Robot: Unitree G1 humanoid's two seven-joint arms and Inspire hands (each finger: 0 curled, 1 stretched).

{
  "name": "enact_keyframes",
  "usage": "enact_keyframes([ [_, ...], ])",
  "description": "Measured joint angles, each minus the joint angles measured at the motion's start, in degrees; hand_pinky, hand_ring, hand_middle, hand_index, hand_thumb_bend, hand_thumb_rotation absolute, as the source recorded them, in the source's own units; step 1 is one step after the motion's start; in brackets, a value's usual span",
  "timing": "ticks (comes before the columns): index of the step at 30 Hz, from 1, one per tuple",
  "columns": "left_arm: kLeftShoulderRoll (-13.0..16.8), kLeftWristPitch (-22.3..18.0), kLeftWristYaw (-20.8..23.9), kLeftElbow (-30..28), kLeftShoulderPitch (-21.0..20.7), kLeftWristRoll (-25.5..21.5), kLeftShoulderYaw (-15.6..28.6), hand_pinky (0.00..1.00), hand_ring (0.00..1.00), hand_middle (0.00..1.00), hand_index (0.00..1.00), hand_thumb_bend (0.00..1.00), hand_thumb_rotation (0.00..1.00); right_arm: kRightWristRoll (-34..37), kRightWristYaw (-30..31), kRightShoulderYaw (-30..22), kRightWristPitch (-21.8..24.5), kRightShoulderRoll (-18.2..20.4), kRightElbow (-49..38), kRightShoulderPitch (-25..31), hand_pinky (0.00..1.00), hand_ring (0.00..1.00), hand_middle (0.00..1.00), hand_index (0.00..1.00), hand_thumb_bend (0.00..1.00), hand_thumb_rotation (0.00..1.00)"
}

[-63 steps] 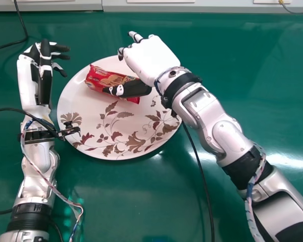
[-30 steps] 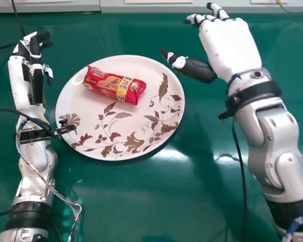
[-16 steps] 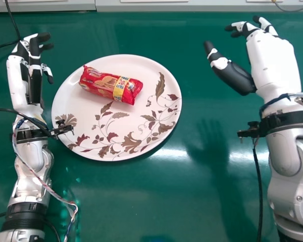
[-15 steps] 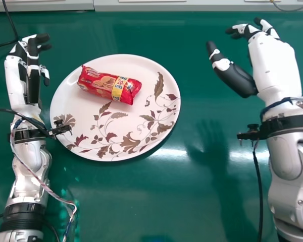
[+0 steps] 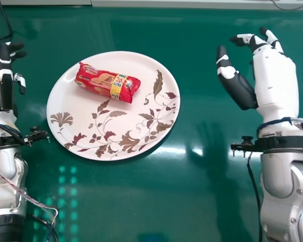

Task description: Pick up biscuit and place it in the plate

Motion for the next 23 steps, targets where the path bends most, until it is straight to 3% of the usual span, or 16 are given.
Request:
enact_keyframes([
  [15,-0.8,3.5,-4.6,-6.8,5.6,-3.9,1.5,0.0,0.78,0.83,0.73,0.82,1.0,9.2,-4.6,-3.7,-5.2,-0.2,4.4,0.6,0.59,0.69,0.76,0.75,0.53,0.38],
  [21,-1.9,5.2,-5.0,-8.2,5.7,-3.9,1.5,0.0,0.8,0.85,0.75,0.82,0.98,13.1,-4.9,-5.9,-6.5,-1.2,5.6,0.4,0.56,0.67,0.74,0.74,0.52,0.42],
  [23,-3.0,5.8,-5.0,-9.1,5.8,-4.1,1.4,0.06,0.81,0.86,0.75,0.81,0.97,14.2,-5.5,-6.9,-7.6,-1.7,6.4,0.4,0.55,0.67,0.74,0.74,0.53,0.42],
])
